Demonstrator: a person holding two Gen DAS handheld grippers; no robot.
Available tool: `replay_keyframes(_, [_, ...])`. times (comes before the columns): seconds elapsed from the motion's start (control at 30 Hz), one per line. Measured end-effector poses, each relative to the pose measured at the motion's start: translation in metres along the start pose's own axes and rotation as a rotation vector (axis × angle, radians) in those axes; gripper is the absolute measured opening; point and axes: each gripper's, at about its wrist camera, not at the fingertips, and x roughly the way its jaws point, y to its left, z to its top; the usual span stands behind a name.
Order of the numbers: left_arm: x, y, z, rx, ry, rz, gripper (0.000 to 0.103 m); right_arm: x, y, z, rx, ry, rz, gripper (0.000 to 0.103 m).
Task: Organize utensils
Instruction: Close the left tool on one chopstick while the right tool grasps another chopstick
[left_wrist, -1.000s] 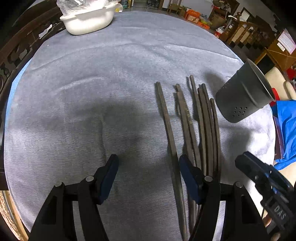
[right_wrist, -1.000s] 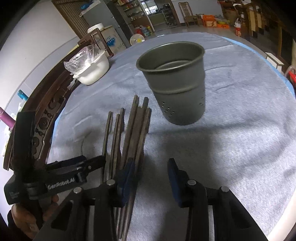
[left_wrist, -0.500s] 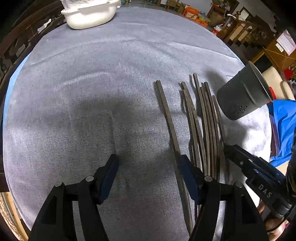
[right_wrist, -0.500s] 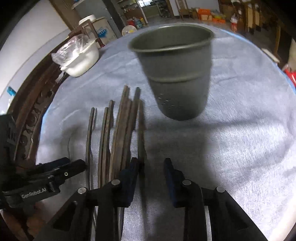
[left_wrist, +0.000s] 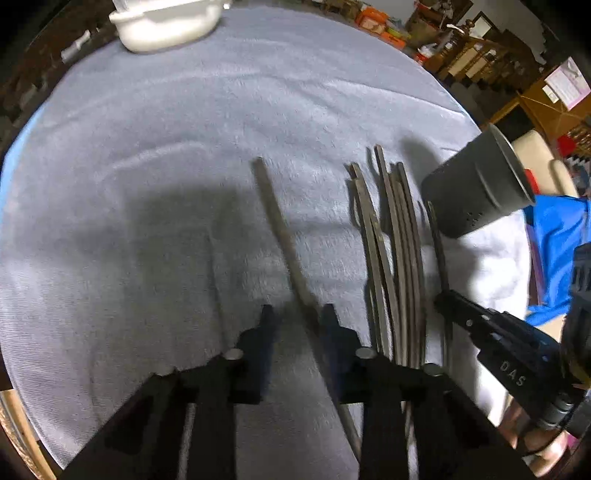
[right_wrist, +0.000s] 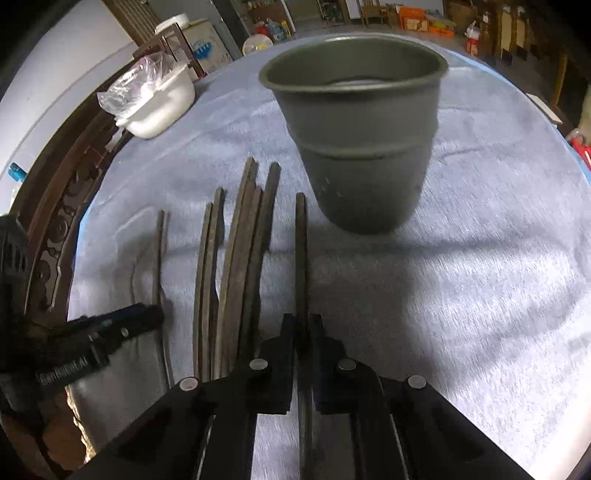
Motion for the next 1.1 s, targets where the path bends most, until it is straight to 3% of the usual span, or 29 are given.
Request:
replay_keyframes(0.17, [0.001, 0.013, 0.008, 0.020, 0.081, -0.036, 0.024, 0.000, -0.003, 0.000, 0.004, 0.074, 0.029, 0.010])
replay_keyframes(0.33, [0.008, 0.039, 0.038, -0.088, 0.139, -0.063, 0.027, 0.012, 0.011, 0.015, -0.036, 0.118, -0.036, 0.011])
replay_keyframes(0.57, [0.016, 0.046, 0.060, -0.144, 0.117, -0.060, 0.027, 0.014, 0.016, 0.021, -0.054, 0.055, -0.043, 0.009])
replay_keyframes(0.63, [0.019, 0.042, 0.063, -0.135, 0.102, -0.032, 0.011, 0.013, 0.012, 0.020, -0.053, 0.039, -0.028, 0.008])
replay_keyframes(0.73, [0.016, 0.043, 0.061, -0.149, 0.086, -0.030, 0.010, -0.003, 0.009, 0.012, -0.063, -0.002, 0.003, 0.008])
replay_keyframes(0.9, [-0.020, 0.036, 0.050, -0.128, -0.024, -0.038, 0.007, -0.049, 0.015, 0.008, -0.120, -0.123, 0.106, 0.007])
replay_keyframes(0.97, [-0.042, 0.022, 0.044, -0.087, -0.096, -0.041, 0.005, -0.075, 0.014, 0.008, -0.138, -0.207, 0.167, 0.008])
replay_keyframes(1.1, [-0.089, -0.002, 0.042, 0.010, -0.239, -0.051, 0.005, -0.114, 0.012, 0.012, -0.149, -0.344, 0.203, 0.008])
